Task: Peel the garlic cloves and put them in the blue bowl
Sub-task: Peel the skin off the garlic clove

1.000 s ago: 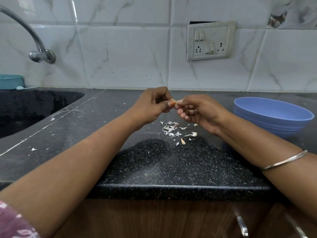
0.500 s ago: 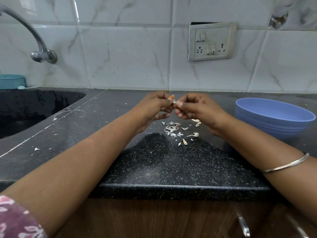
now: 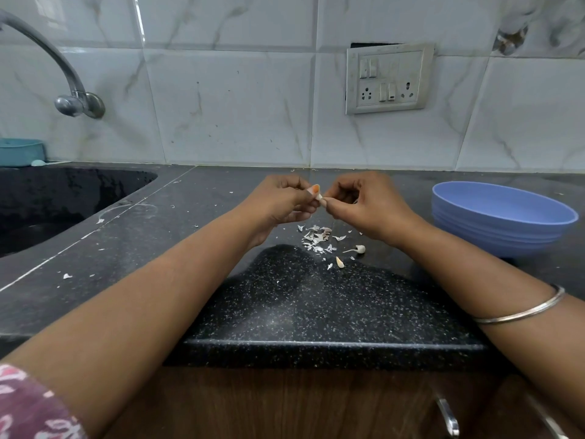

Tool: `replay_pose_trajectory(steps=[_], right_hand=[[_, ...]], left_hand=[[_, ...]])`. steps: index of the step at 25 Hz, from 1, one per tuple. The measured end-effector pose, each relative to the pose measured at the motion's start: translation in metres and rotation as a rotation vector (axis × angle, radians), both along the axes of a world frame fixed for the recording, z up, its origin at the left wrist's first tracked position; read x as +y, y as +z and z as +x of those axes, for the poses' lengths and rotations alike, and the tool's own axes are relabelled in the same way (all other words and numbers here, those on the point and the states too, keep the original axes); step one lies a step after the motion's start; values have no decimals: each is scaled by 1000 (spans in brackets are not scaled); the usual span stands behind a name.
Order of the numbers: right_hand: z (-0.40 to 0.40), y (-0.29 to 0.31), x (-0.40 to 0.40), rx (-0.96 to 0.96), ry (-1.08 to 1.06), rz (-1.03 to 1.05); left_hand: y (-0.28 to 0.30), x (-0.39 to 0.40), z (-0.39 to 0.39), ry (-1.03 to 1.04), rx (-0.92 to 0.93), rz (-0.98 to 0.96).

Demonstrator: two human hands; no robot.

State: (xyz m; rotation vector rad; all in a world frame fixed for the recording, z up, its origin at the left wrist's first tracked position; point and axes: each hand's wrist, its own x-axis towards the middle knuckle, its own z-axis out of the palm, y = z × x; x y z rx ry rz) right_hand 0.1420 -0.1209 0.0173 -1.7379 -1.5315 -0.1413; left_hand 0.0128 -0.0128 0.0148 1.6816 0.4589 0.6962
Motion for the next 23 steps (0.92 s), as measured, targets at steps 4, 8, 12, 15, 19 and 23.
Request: replay_pose_trajectory(steps=[4,8,12,15,19,23], right_hand=[[1,1,0,161,60,-3],[2,2,0,292,85,-17],[5,0,1,343,88,-47],[6,0,1,370,90,-54],[5,0,2,342,77,-68],[5,0,1,322,77,-94]], left_hand=[[0,4,-1,-27,-59,-51],[-2,5,-2,-28,-76,-55],[-1,5,-3,-31,-87,-69],[0,6,-4,7,-108,-73],[1,7,-6,32,-153,-51],[2,6,-8,38,-131,-45]])
